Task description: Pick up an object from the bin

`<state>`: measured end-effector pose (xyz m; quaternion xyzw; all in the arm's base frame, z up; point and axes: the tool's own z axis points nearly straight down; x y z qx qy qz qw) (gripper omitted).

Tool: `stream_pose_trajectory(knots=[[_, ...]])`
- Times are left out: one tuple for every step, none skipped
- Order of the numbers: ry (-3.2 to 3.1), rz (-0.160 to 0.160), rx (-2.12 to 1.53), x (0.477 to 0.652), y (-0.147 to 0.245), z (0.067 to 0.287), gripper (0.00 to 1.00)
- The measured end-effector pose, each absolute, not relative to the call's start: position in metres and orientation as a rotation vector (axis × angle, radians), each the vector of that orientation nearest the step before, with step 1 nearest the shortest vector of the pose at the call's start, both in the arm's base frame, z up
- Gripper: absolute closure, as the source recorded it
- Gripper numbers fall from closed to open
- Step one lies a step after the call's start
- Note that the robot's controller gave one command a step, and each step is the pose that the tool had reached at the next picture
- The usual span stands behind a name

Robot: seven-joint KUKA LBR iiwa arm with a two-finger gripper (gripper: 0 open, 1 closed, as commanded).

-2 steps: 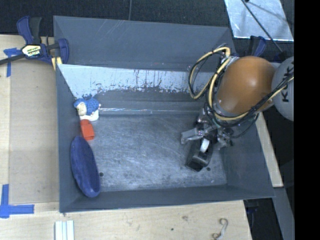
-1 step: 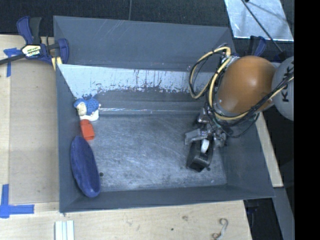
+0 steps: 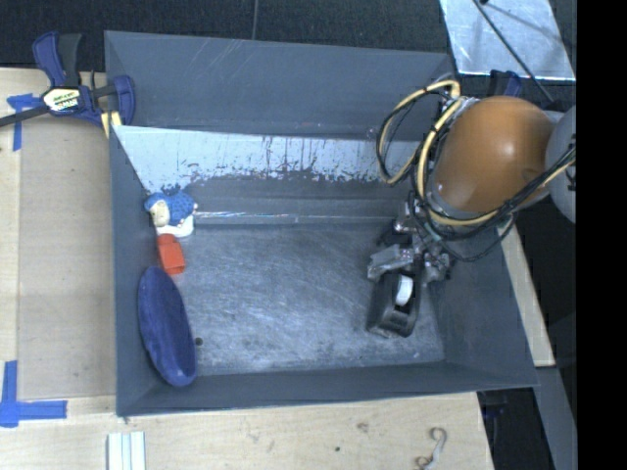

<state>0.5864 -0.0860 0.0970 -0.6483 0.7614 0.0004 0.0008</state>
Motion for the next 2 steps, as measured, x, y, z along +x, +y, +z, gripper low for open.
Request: stream_pose_trajectory(knots=[[2.394,0.002,-2.031,0.586,-0.086,0.107,1.00],[2.395,-0.005,-2.027,0.586,-0.086,0.177,1.00]])
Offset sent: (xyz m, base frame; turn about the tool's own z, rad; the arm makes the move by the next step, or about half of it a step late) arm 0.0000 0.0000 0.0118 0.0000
